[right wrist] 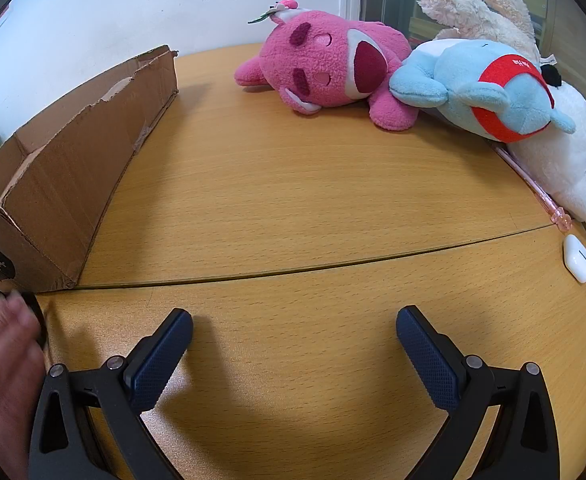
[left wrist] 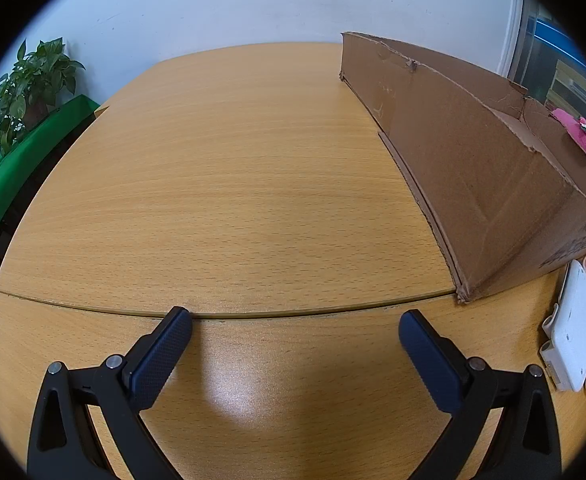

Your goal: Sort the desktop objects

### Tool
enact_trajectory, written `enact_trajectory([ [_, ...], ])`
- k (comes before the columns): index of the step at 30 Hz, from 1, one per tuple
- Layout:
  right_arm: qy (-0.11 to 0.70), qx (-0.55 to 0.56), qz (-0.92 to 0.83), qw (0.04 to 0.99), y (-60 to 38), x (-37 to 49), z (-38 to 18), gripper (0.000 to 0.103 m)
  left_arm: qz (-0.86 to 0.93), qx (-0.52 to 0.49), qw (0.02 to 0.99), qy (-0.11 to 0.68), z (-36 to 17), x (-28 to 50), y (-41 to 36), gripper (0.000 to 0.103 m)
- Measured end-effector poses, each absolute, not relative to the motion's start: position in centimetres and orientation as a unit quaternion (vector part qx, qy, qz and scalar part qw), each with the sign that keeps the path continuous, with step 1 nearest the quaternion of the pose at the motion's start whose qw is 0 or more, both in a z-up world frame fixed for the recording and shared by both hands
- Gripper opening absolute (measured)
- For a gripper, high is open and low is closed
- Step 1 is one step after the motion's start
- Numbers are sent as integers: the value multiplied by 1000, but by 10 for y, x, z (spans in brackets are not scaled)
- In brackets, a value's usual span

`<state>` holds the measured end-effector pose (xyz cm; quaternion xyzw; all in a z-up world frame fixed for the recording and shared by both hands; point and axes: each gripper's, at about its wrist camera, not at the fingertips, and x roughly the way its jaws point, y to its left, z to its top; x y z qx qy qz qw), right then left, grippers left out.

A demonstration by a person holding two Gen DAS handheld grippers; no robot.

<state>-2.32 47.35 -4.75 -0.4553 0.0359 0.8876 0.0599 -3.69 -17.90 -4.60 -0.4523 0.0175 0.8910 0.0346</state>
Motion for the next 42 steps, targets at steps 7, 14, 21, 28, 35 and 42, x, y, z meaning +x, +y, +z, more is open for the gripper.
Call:
enact_trajectory([
  [7,36,-455,888,60,473,-23,-47,103,891,-452,35,18,-46,-37,-179,103],
  [14,36,-455,888,60,474,-23,-47,103,891,-452,35,18,-46,-37,-179,103],
  [21,36,-455,888,61,474,-23,-48,103,891,-452,36,18,-46,-37,-179,103],
  [28,37,-455,887,61,473,-23,-48,103,891,-453,36,17,-46,-38,-180,103],
  [35,37,-455,887,62,474,-23,-48,103,889,-455,40,8,-38,-21,-174,103],
  [42,38,-455,887,63,473,-24,-48,103,914,-388,115,-32,37,48,-143,103],
])
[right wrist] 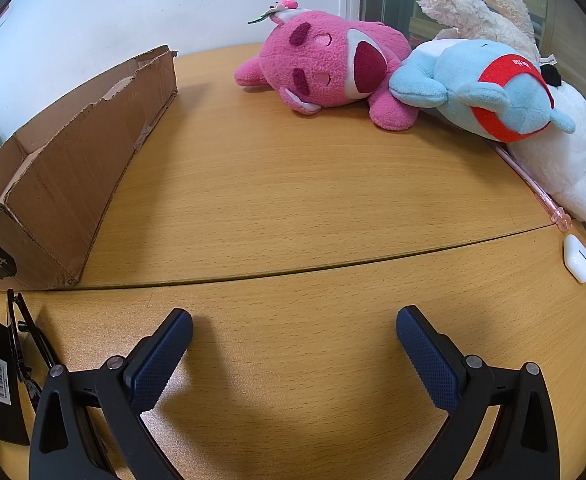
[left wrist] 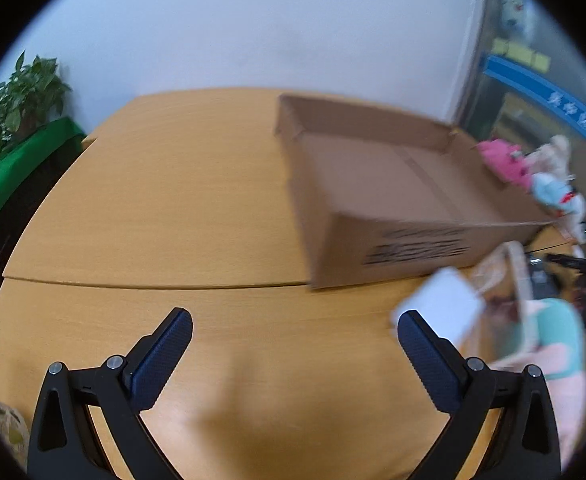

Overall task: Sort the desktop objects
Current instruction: 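Grasp the teal-and-pink plush pig with both grippers and lift it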

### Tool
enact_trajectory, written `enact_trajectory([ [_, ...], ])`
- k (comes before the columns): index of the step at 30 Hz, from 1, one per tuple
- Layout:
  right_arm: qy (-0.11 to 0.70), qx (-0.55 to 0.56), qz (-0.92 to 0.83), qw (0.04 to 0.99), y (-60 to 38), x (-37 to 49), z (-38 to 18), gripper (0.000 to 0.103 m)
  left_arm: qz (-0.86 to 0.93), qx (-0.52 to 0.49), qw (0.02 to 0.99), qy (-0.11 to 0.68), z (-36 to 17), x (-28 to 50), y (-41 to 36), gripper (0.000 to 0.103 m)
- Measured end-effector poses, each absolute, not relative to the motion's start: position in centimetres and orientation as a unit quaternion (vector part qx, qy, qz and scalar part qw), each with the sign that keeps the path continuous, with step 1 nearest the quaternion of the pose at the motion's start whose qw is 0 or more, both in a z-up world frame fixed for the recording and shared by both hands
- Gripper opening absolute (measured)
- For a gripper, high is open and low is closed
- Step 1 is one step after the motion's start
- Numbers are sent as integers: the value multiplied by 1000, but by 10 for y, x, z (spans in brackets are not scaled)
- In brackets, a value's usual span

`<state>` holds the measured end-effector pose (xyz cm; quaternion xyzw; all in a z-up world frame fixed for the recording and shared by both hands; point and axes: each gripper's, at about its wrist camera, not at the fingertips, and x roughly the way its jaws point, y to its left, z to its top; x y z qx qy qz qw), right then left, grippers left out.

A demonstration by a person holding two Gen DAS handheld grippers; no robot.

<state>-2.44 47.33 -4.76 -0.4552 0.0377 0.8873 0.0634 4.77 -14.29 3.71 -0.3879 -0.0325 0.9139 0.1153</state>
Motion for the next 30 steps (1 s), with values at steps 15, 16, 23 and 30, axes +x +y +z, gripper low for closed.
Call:
enact_trajectory([
  [15,49,-477,875,57,480,15,-42,103,766,-488,402,-118,33,94,-4,102],
  [16,57,-472,878,49,479,26,-38,103,756,-500,404,-120,25,93,1,99],
  [23,95,-404,906,-77,444,93,21,103,732,-556,373,-126,-4,96,11,81],
  [30,177,-414,834,-318,312,94,34,103,746,-539,367,-135,-10,112,25,81],
])
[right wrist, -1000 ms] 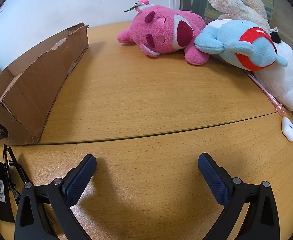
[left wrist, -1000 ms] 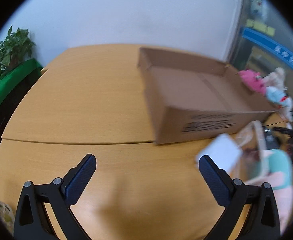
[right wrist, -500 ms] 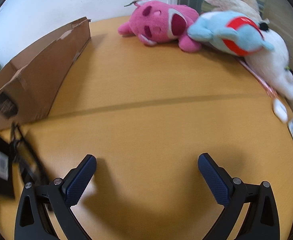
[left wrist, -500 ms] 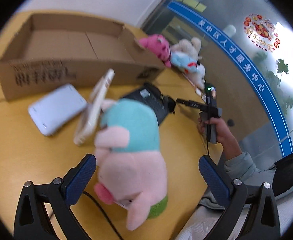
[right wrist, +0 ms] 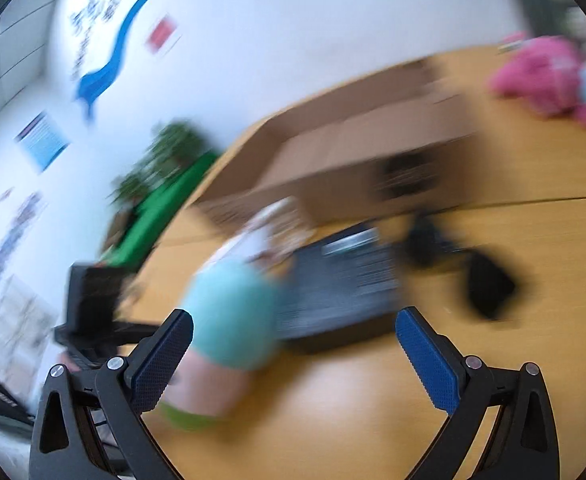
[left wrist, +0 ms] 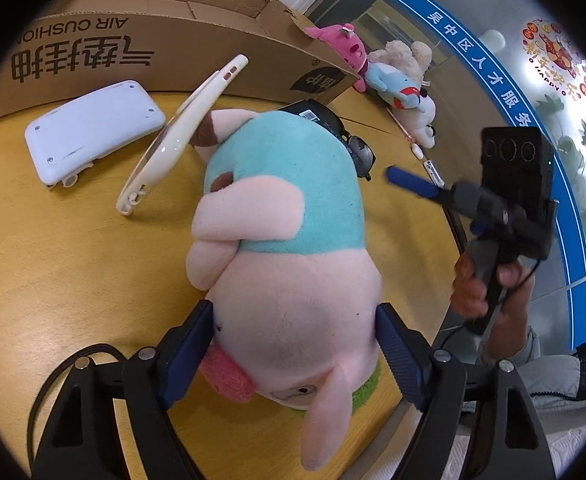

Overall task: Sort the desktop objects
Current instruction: 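Grasp the teal-and-pink plush pig with both grippers and lift it, then carry the plush pig into the cardboard box and open both grippers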

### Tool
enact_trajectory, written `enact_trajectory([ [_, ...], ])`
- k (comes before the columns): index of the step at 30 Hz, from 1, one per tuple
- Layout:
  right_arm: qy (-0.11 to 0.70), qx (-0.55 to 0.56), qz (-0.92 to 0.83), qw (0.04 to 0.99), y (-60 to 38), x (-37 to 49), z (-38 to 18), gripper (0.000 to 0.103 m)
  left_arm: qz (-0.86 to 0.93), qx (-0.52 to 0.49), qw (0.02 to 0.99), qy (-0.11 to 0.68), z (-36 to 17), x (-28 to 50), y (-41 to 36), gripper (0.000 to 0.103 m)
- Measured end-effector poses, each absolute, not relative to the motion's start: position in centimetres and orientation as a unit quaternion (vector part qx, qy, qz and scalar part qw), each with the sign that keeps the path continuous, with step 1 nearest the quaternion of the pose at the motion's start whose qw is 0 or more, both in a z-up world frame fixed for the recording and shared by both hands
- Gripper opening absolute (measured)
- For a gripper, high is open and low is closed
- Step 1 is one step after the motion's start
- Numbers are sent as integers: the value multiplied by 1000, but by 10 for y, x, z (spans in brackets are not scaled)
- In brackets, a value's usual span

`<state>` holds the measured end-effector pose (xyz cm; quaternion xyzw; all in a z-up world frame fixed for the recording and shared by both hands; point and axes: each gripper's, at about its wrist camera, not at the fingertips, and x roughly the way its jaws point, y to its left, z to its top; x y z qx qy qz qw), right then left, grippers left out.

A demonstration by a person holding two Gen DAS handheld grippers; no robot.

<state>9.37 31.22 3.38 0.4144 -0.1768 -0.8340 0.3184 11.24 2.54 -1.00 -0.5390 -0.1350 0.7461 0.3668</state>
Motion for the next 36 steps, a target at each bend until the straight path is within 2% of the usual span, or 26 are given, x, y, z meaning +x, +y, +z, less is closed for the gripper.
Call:
enact_trajectory([
  [3,-157,452,-801,360,258,90,17,102,747,-538,363,-147,-13,117,19,81],
  [6,-156,499,-779,346,235,83,-6,92,751,-533,360,-148,-15,121,16,79],
  [7,-167,502,-774,348,235,85,-9,93,753,-530,361,-152,-15,123,14,75],
  [11,-178,488,-776,359,236,88,-8,85,765,-514,363,-137,-7,129,17,67],
  [16,-173,460,-794,359,236,105,8,73,773,-499,373,-119,16,132,29,64],
  [19,-151,415,-821,361,238,104,41,70,797,-453,386,-104,56,128,32,63],
  [27,-91,247,-889,374,264,96,185,69,857,-314,406,-52,186,85,32,63],
  [31,-42,174,-908,380,244,68,260,69,879,-254,402,-32,247,55,21,63],
  [36,-19,134,-908,395,230,36,325,69,894,-228,386,-24,289,18,2,63],
])
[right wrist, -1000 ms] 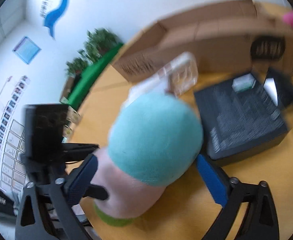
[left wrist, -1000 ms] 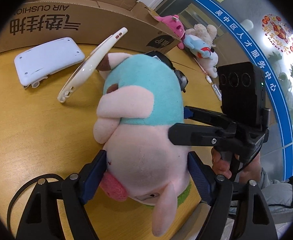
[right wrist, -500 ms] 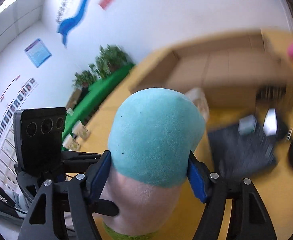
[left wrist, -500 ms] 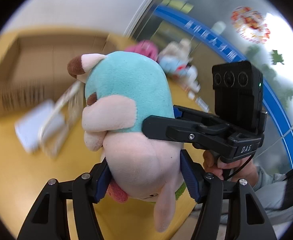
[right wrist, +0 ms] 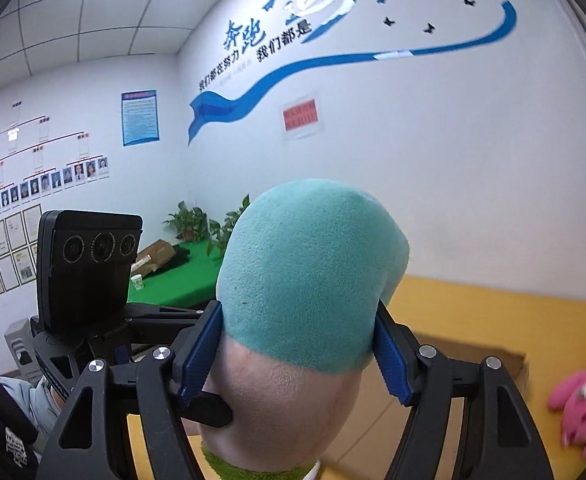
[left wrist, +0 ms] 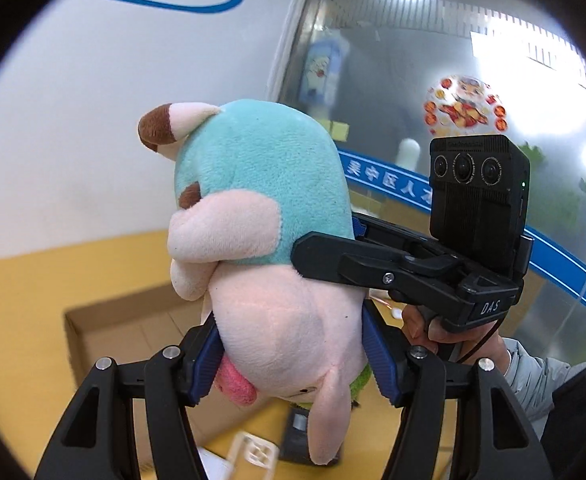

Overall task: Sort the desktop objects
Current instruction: 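Carry the plush pig into the cardboard box and open both grippers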

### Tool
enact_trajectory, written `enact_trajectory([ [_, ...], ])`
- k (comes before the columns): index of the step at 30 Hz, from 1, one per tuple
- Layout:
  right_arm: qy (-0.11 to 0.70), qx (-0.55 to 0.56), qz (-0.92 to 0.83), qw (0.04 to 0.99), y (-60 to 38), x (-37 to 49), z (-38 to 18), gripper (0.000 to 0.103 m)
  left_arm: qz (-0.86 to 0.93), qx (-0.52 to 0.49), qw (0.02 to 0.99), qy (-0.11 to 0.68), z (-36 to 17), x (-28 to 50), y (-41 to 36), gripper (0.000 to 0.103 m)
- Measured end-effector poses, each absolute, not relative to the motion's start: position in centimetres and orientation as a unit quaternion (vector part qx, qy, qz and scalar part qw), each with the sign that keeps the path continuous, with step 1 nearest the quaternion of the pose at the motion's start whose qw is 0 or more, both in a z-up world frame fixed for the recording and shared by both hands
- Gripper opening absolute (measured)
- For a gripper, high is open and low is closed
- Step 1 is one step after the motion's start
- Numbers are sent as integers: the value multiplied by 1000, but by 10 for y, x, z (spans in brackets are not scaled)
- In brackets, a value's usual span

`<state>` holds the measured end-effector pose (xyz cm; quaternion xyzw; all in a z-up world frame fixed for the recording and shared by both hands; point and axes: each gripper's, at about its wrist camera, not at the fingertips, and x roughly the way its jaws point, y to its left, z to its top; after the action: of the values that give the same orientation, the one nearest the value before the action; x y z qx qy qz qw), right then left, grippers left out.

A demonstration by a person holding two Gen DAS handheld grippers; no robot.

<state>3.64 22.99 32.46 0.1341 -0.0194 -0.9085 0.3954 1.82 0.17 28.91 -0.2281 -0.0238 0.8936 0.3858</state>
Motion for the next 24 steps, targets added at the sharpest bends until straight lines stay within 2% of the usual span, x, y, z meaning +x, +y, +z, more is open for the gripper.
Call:
enact_trajectory([
  [6,-26,134,-899,417,201,-30,354,69,903,-238,356,-36,304,-34,-30,63],
  [12,-49,177,-881,437,162,-115,317,69,894,-292,332,-75,271,-100,-64,63],
  [16,-79,226,-868,435,151,-171,266,69,873,-348,323,-113,219,-150,-79,63],
  [24,-160,358,-827,402,143,-272,118,68,814,-474,288,-173,81,-229,-86,63],
])
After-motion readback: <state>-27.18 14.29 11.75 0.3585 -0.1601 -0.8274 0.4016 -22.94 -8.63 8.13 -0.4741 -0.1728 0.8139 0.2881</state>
